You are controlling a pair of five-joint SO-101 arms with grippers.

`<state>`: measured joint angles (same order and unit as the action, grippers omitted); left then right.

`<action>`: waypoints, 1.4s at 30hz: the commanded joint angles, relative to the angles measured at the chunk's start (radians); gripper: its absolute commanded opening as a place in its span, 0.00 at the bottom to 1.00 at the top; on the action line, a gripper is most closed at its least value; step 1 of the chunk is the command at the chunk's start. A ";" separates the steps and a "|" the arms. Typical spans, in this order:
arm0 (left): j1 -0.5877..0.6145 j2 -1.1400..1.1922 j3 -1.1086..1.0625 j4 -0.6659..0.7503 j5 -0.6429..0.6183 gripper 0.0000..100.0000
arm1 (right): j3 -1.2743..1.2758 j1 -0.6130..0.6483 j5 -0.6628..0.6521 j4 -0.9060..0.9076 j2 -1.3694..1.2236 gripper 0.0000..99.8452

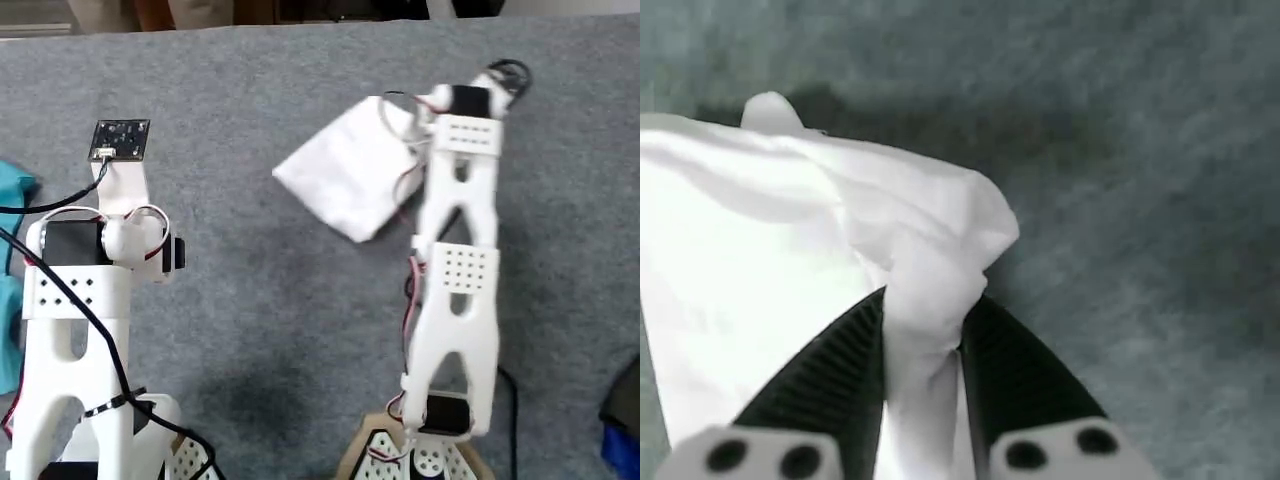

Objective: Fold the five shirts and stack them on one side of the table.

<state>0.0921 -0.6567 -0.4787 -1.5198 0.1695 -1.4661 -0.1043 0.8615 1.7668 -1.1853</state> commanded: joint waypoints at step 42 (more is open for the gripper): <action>-0.006 -0.027 0.052 -0.006 -0.003 0.15 | -0.062 -1.063 -0.483 -0.005 0.367 0.00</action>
<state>0.0921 -0.6567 -0.4787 -1.5198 0.1695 -1.4753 -1.1185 0.4212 1.7714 -0.9444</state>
